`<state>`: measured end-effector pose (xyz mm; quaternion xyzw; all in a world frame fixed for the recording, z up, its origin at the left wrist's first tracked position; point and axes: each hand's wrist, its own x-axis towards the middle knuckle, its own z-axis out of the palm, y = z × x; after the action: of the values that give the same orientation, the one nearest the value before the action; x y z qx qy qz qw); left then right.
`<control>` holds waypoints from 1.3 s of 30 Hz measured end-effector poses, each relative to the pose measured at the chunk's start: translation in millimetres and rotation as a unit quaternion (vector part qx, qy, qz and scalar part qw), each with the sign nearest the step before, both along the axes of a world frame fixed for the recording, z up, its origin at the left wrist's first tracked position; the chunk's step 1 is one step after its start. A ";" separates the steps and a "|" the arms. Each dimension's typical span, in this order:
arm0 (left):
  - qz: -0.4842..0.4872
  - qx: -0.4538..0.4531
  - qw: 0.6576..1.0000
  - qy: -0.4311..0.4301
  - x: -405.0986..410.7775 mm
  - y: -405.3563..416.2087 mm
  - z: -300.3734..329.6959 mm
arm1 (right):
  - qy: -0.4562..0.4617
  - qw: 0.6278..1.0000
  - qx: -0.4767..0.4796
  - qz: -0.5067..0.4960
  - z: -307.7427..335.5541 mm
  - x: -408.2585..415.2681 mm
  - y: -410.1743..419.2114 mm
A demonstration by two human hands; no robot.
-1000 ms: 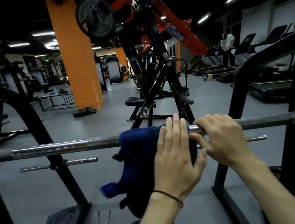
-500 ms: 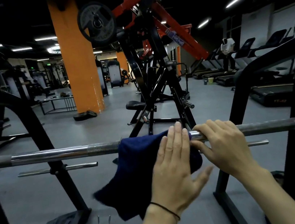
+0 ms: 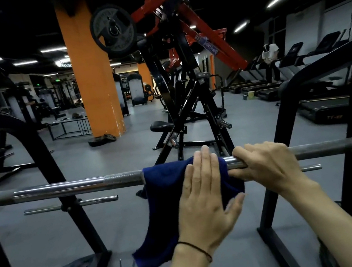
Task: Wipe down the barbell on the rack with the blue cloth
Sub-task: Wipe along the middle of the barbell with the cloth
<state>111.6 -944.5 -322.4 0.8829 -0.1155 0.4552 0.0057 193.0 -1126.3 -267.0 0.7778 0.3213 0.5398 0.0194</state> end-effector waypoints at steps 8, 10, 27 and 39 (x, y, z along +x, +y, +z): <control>0.059 -0.014 0.998 -0.013 -12.1 61.2 -11.0 | 0.136 0.990 0.027 0.004 2.5 -16.4 3.3; 0.056 -0.041 0.998 0.002 -7.5 35.1 -4.4 | 0.084 0.996 0.030 0.000 -17.8 -18.3 11.3; 0.019 -0.004 1.000 0.012 -1.4 -10.8 -5.2 | -0.017 0.985 0.132 0.107 -31.0 -12.9 15.8; 0.067 -0.051 0.996 -0.012 -7.5 50.1 -11.6 | -0.046 0.991 0.096 0.086 -28.3 -8.4 12.2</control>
<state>104.2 -894.4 -334.0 0.8814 -0.0334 0.4708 0.0187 184.7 -1114.1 -295.3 0.7196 0.3330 0.6031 -0.0871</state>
